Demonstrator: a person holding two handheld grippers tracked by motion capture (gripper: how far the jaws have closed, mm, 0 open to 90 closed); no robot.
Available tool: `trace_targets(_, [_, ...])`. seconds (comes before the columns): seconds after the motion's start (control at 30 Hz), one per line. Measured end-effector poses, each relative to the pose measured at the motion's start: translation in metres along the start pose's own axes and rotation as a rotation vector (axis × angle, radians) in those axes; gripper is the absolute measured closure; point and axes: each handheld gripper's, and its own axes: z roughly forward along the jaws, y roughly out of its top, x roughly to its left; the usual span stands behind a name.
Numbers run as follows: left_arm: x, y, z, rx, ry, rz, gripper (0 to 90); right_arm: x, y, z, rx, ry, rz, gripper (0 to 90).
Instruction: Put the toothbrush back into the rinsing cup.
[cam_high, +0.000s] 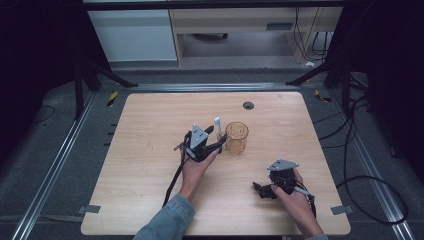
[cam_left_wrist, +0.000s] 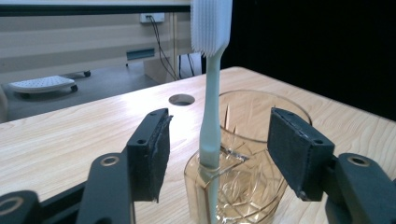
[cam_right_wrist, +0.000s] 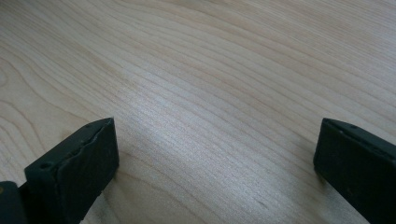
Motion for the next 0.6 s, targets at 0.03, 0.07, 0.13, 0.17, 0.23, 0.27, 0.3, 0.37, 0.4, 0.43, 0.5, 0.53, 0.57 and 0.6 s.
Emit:
trace_targets(0.03, [-0.0001, -0.0001, 0.0, 0.004, -0.006, 0.003, 37.3, 0.0, 0.0, 0.0, -0.001, 0.001, 0.0, 0.4])
trace_targets(0.07, [-0.0001, -0.0001, 0.0, 0.004, -0.006, 0.003, 36.7, 0.0, 0.0, 0.0, -0.001, 0.001, 0.0, 0.4])
trace_targets(0.13, [-0.0011, 0.0004, -0.0002, 0.016, -0.008, 0.021, 35.7, -0.0001, 0.0, 0.0001, -0.001, 0.0, -0.001, 0.4])
trace_targets(0.17, [-0.0016, 0.0012, -0.0006, 0.03, -0.011, 0.03, 34.5, -0.0001, 0.0, 0.0001, -0.001, 0.0, -0.001, 0.4])
trace_targets(0.23, [-0.0019, 0.002, -0.0009, 0.053, -0.002, 0.037, 34.4, 0.0, 0.0, 0.0, 0.0, 0.0, 0.0, 0.4])
trace_targets(0.27, [-0.0019, 0.0026, -0.001, 0.068, 0.0, 0.037, 34.4, 0.0, 0.0, 0.0, -0.001, 0.001, 0.0, 0.4])
trace_targets(0.3, [-0.0017, 0.0031, -0.0012, 0.075, -0.005, 0.033, 33.4, -0.0001, 0.0, 0.0, -0.001, 0.0, -0.001, 0.4])
trace_targets(0.37, [-0.0018, 0.0046, -0.0027, 0.087, -0.013, 0.042, 32.5, -0.0001, 0.0, 0.0001, -0.001, 0.0, -0.001, 0.4])
trace_targets(0.4, [-0.0021, 0.005, -0.0032, 0.095, -0.012, 0.047, 32.0, -0.0001, 0.0, 0.0001, -0.001, 0.0, -0.001, 0.4])
trace_targets(0.43, [-0.0024, 0.0054, -0.0039, 0.105, -0.011, 0.051, 32.0, -0.0001, 0.0, 0.0001, -0.001, 0.0, -0.001, 0.4])
trace_targets(0.5, [-0.0023, 0.0066, -0.0055, 0.119, -0.025, 0.063, 30.6, -0.0001, 0.0, 0.0001, -0.001, 0.0, -0.001, 0.4])
trace_targets(0.53, [-0.0022, 0.0075, -0.0063, 0.131, -0.035, 0.064, 30.6, 0.0, 0.0, 0.0, -0.001, 0.001, -0.001, 0.4])
trace_targets(0.57, [-0.0022, 0.0075, -0.0063, 0.131, -0.035, 0.064, 30.3, -0.0001, 0.0, 0.0001, -0.001, 0.0, -0.001, 0.4])
trace_targets(0.6, [-0.0022, 0.008, -0.0063, 0.137, -0.039, 0.064, 30.3, -0.0001, 0.0, 0.0001, -0.001, 0.0, -0.001, 0.4])
